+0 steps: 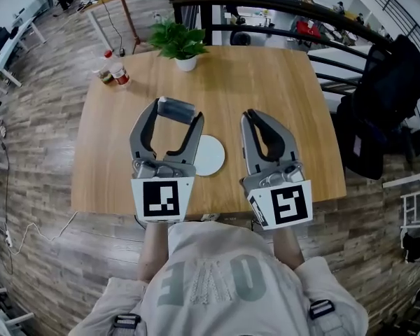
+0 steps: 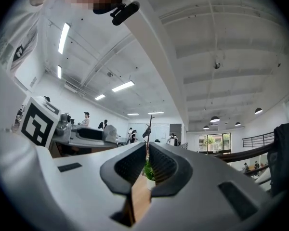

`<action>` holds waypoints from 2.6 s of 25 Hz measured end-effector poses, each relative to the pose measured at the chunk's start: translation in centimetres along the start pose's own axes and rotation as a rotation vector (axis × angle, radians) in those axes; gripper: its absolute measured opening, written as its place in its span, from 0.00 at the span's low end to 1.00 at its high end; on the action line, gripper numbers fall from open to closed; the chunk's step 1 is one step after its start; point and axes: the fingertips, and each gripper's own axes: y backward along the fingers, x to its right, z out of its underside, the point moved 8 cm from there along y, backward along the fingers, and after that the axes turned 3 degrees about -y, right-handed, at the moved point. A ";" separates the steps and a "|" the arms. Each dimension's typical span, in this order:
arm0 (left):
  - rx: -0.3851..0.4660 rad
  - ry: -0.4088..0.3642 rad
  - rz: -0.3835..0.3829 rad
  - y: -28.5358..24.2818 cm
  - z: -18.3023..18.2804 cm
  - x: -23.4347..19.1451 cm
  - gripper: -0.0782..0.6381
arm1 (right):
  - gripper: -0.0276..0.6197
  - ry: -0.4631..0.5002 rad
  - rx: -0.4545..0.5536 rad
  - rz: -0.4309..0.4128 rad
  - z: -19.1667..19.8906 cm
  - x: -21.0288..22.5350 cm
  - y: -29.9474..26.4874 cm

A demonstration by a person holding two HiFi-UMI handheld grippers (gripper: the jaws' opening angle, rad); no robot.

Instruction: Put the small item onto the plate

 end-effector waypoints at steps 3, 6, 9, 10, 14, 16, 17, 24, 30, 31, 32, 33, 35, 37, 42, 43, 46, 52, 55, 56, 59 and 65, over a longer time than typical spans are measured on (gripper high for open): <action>-0.050 0.051 0.024 -1.7 2.2 0.1 0.55 | 0.07 0.003 -0.026 0.000 0.8 0.0 -0.6; -0.153 0.105 0.078 -3.2 5.0 0.7 0.55 | 0.07 0.019 -0.082 0.010 2.1 0.2 -1.1; -0.292 0.149 0.162 -5.0 8.2 1.3 0.55 | 0.07 -0.024 -0.114 0.034 2.9 0.7 -1.4; -0.340 0.160 0.186 -5.6 9.3 1.5 0.55 | 0.07 -0.049 -0.122 0.042 3.2 0.8 -1.5; -0.489 0.181 0.268 -6.9 13.6 2.5 0.55 | 0.07 -0.092 -0.162 0.081 4.5 1.0 -1.5; -0.549 0.198 0.321 -7.5 15.2 3.1 0.55 | 0.07 -0.091 -0.185 0.103 5.0 1.2 -1.4; -0.578 0.204 0.346 -7.7 16.0 3.4 0.55 | 0.07 -0.091 -0.198 0.115 5.3 1.2 -1.4; -0.747 0.148 0.472 -8.8 21.6 6.0 0.55 | 0.07 -0.104 -0.259 0.199 6.8 2.0 -1.6; -0.882 0.114 0.555 -8.3 25.0 8.2 0.55 | 0.07 -0.133 -0.328 0.261 8.3 2.6 -1.1; -0.899 0.112 0.563 -8.2 25.4 8.4 0.55 | 0.07 -0.141 -0.338 0.273 8.6 2.6 -1.0; -0.915 0.107 0.572 -8.1 25.7 8.7 0.55 | 0.07 -0.149 -0.348 0.284 8.8 2.7 -0.8; -0.930 0.100 0.583 -8.0 26.0 9.0 0.55 | 0.07 -0.156 -0.355 0.293 9.0 2.7 -0.7; -0.957 0.090 0.606 -7.9 26.6 9.5 0.55 | 0.07 -0.167 -0.369 0.303 9.4 2.6 -0.4; -0.977 0.078 0.625 -7.8 27.3 9.9 0.55 | 0.07 -0.172 -0.381 0.313 9.8 2.5 -0.2; -1.018 0.053 0.660 -7.9 28.5 10.5 0.55 | 0.07 -0.200 -0.403 0.352 10.4 2.5 0.4; -1.022 0.050 0.666 -7.9 28.6 10.6 0.55 | 0.07 -0.204 -0.409 0.358 10.5 2.4 0.5; -1.038 0.029 0.673 -8.1 28.9 10.7 0.55 | 0.07 -0.196 -0.415 0.360 10.6 2.4 0.7; -1.038 0.011 0.670 -8.0 29.1 10.9 0.55 | 0.07 -0.181 -0.408 0.357 10.3 2.6 1.0; -1.033 0.007 0.672 -8.0 29.1 11.0 0.55 | 0.07 -0.183 -0.411 0.362 10.2 2.5 1.2; -1.033 0.009 0.670 -8.0 29.1 11.0 0.55 | 0.07 -0.187 -0.412 0.365 10.2 2.5 1.2; -1.035 0.009 0.662 -8.0 29.1 11.0 0.55 | 0.07 -0.189 -0.402 0.359 10.2 2.2 1.2; -0.987 -0.075 0.602 -7.5 28.8 11.6 0.55 | 0.07 -0.178 -0.363 0.325 9.6 2.0 1.1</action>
